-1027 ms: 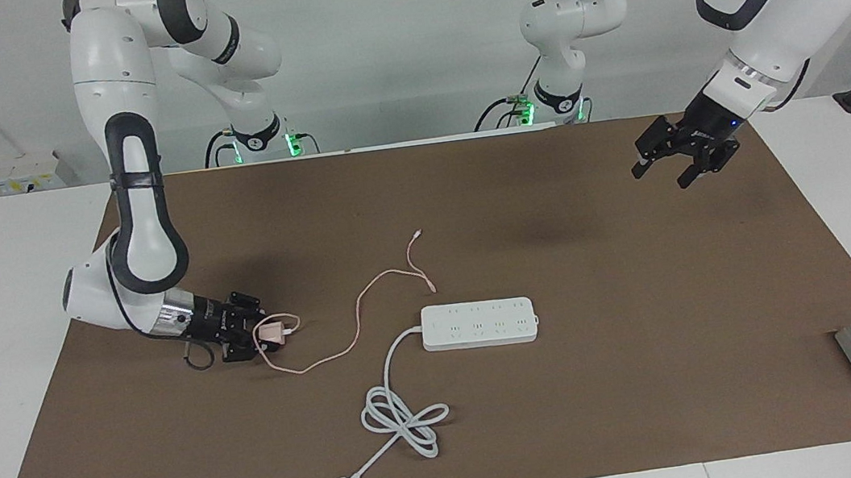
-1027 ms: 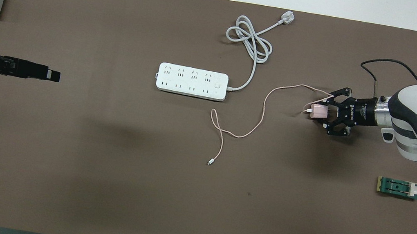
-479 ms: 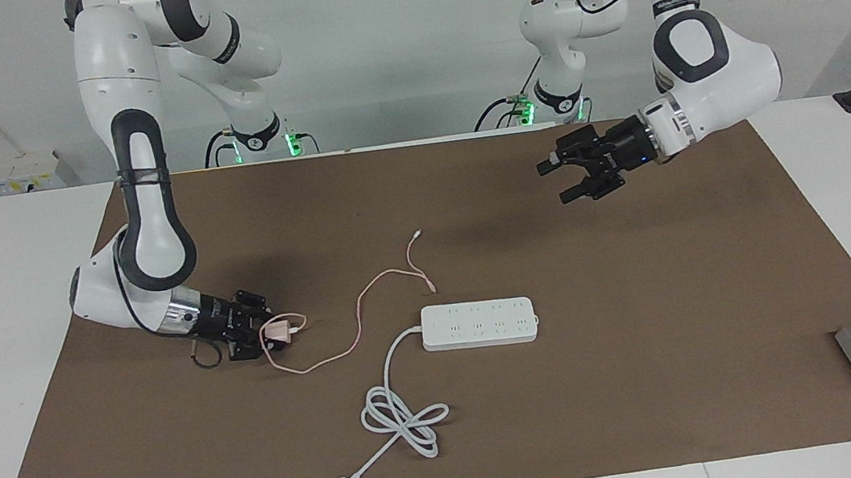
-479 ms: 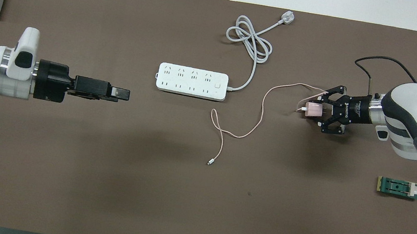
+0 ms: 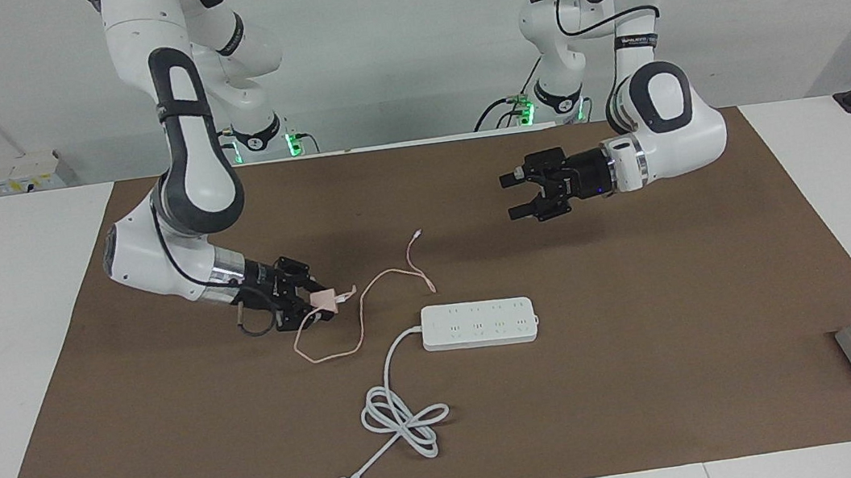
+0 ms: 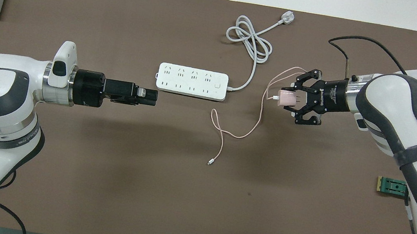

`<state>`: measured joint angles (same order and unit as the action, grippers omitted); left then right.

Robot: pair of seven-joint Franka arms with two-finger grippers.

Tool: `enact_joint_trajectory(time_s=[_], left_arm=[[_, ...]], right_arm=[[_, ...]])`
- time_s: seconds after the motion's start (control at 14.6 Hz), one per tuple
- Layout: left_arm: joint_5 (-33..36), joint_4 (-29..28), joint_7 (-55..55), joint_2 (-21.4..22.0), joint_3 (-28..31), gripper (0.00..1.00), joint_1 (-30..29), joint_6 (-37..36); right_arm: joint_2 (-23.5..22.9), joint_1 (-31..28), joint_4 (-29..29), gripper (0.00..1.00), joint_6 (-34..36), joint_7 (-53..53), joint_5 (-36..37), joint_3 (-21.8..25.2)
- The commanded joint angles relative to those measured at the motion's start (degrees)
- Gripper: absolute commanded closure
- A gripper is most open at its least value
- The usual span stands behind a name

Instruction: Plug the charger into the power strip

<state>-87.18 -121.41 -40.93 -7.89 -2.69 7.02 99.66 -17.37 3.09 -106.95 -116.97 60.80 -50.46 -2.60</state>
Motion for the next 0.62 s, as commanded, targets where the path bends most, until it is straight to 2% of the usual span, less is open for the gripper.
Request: enact_joint_trajectory(time_s=[0.0,0.34,0.55], left_arm=[[-3.9,4.3,-4.9,-6.1,0.4,0.08,0.7,-4.0],[-4.7,4.0,-1.6,-6.0,0.1,0.07,1.6,-2.6],[-4.9,3.5,3.2,-5.9,0.1,0.10,1.5,-2.5]], right_arm=[[3.5,4.3,-0.7,1.00,-0.3,5.1,-0.6,0.3],[4.4,12.2,2.1,1.00,-1.5,11.4,-0.6,0.2],[4.1,18.3,2.4,1.00,-8.1,16.1,-0.6,0.2]])
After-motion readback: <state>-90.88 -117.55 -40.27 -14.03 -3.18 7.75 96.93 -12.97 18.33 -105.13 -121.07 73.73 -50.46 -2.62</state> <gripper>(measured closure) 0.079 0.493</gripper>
